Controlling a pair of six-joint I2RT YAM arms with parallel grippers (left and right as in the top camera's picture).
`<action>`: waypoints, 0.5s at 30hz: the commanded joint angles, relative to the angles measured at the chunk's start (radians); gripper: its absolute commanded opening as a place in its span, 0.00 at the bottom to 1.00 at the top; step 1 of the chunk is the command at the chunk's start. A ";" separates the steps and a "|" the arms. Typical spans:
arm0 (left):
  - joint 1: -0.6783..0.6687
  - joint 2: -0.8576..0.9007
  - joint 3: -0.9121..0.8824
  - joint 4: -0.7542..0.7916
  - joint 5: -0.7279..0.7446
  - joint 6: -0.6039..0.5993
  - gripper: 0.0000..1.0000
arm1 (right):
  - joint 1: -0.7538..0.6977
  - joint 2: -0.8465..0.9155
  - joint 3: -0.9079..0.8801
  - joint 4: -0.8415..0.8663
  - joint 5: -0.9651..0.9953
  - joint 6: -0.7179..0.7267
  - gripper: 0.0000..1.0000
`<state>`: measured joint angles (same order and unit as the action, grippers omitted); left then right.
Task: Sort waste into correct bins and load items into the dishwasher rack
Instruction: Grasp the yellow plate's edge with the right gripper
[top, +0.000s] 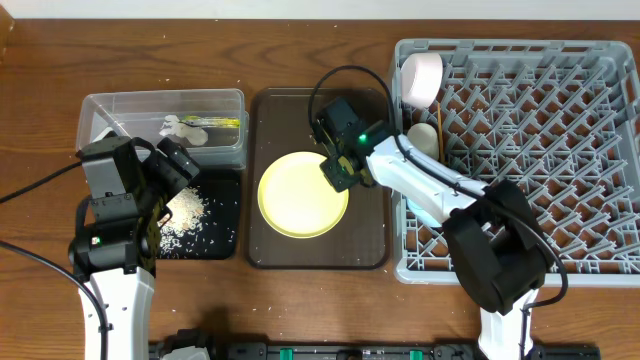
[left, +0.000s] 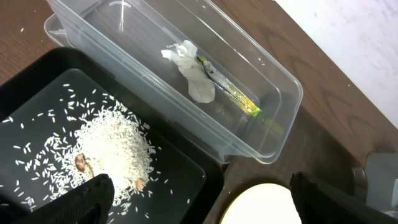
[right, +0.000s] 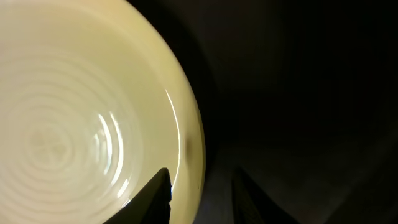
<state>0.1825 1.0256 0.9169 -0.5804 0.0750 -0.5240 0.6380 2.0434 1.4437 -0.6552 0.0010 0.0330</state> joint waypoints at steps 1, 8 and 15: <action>0.005 0.001 0.021 -0.003 -0.005 0.002 0.93 | 0.005 0.016 -0.040 0.033 0.013 -0.014 0.31; 0.005 0.001 0.021 -0.003 -0.005 0.002 0.94 | 0.010 0.016 -0.073 0.065 0.010 -0.015 0.30; 0.005 0.001 0.021 -0.003 -0.005 0.002 0.93 | 0.019 0.016 -0.073 0.064 0.010 -0.015 0.23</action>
<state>0.1825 1.0256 0.9169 -0.5808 0.0750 -0.5240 0.6483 2.0541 1.3781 -0.5930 0.0006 0.0303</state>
